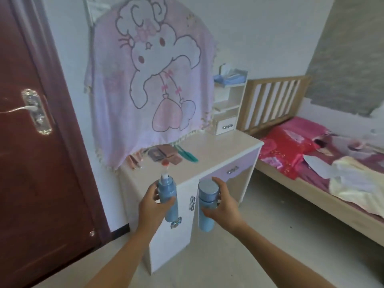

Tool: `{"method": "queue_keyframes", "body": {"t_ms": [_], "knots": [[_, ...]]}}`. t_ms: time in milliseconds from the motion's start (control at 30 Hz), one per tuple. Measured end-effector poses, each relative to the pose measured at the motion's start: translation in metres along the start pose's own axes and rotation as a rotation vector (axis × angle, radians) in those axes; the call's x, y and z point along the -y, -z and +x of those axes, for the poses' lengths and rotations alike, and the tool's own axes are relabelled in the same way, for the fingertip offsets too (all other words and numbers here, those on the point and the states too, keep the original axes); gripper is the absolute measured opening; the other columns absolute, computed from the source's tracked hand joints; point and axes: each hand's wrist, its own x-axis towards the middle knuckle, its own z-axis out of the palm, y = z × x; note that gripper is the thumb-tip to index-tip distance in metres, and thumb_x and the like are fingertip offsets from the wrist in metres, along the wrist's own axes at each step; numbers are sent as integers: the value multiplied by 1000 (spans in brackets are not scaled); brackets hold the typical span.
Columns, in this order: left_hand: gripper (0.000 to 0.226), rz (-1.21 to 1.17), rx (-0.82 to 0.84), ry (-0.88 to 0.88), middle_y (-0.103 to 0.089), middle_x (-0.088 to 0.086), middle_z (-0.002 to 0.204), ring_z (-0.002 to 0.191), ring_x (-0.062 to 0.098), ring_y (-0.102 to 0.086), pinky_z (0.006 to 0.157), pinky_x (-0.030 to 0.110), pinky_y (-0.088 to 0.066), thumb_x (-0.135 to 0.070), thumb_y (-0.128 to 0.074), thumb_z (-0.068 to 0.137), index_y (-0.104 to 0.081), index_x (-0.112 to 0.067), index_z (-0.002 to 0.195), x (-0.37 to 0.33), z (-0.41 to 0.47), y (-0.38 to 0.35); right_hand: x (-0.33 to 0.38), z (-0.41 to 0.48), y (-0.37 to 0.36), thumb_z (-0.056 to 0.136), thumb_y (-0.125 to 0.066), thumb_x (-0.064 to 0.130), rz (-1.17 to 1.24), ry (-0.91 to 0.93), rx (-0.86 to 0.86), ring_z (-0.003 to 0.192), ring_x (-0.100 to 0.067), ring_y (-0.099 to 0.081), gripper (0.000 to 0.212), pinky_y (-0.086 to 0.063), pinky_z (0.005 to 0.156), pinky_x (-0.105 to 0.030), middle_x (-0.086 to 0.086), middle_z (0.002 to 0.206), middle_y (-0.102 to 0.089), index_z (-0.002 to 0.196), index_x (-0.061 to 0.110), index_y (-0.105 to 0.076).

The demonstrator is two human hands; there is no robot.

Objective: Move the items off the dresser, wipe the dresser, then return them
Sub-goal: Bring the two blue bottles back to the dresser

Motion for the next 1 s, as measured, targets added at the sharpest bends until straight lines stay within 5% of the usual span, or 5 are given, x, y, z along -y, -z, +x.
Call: {"method": "queue_keyframes", "body": {"t_ms": [167, 467, 667, 833, 1000], "knots": [[49, -37, 86, -28, -60, -1, 103, 92, 22, -57, 74, 27, -43, -6, -74, 74, -53, -16, 118, -8, 68, -74, -37, 68, 44, 69, -73, 8, -81, -74, -123, 95, -23, -56, 82, -50, 87, -43, 5, 108, -54, 135, 28, -29], [48, -41, 215, -1, -63, 0, 103, 93, 21, -60, 76, 27, -46, -10, -76, 73, -55, -15, 115, 0, 180, -186, -105, 169, 94, 68, -73, -1, -35, -182, -226, 92, -16, -57, 78, -48, 81, -28, 21, 101, -52, 120, 41, -31], [48, 31, 282, 20, -63, -2, 100, 88, 20, -59, 71, 25, -44, -12, -76, 72, -54, -22, 114, 17, 226, -255, -158, 221, 124, 68, -74, 3, -28, -233, -225, 92, -19, -57, 77, -51, 83, -35, 13, 103, -55, 109, 50, -30], [51, 47, 193, 19, -60, 2, 97, 88, 24, -57, 73, 28, -44, -8, -76, 72, -52, -17, 117, 13, 280, -311, -188, 299, 157, 69, -73, 5, -17, -168, -160, 94, -21, -57, 78, -51, 86, -41, 5, 107, -55, 129, 32, -31], [54, 59, 33, 30, -58, -2, 102, 90, 21, -56, 75, 27, -44, -6, -76, 72, -51, -13, 120, 7, 325, -343, -203, 384, 181, 69, -75, 11, -48, -55, -32, 99, -18, -57, 80, -50, 91, -39, 11, 110, -52, 125, 39, -26]]}}
